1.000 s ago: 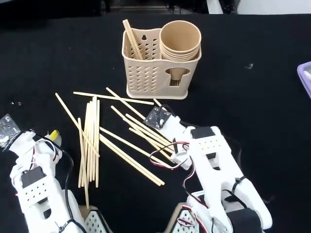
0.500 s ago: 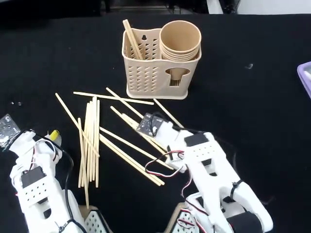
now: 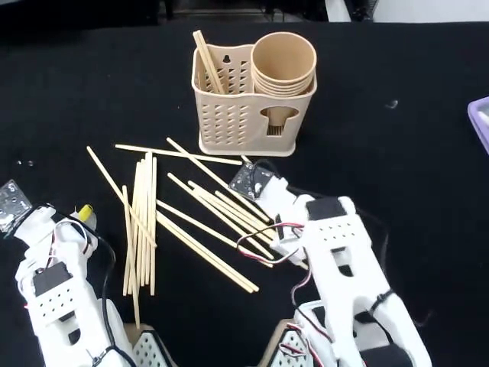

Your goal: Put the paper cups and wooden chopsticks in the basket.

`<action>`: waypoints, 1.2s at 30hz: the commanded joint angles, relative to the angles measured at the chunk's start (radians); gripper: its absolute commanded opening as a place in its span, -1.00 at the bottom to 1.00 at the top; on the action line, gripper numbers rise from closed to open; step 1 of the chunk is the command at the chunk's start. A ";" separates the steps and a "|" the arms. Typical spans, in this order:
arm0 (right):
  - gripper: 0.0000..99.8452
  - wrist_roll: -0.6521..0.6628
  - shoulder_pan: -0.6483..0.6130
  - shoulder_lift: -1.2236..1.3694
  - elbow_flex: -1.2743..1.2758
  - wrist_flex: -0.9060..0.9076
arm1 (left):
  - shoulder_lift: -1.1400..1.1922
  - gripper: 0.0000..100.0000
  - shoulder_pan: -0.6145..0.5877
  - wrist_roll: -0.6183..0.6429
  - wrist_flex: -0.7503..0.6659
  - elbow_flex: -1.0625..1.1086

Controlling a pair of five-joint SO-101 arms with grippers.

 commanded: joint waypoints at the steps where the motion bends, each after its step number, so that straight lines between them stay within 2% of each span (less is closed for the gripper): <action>1: -0.98 -0.002 0.014 -0.059 0.031 -0.015 | -0.015 -0.47 0.010 -0.012 -0.009 -0.050; 4: -0.97 -0.005 -0.037 -0.056 0.114 -0.077 | -0.015 -0.47 0.010 -0.012 -0.009 -0.050; 9: -0.81 -0.011 -0.081 -0.045 0.197 -0.193 | -0.015 -0.47 0.010 -0.012 -0.009 -0.050; 22: -0.83 -0.003 -0.075 -0.045 0.208 -0.279 | -0.015 -0.47 0.010 -0.012 -0.009 -0.050; 27: -0.83 -0.005 -0.075 -0.051 0.166 -0.255 | -0.015 -0.47 0.010 -0.012 -0.009 -0.050; 32: -0.83 -0.009 -0.081 -0.051 0.013 -0.052 | -0.015 -0.47 0.010 -0.012 -0.009 -0.050; 36: -0.83 -0.005 -0.081 -0.045 -0.022 -0.077 | -0.015 -0.47 0.010 -0.012 -0.012 -0.050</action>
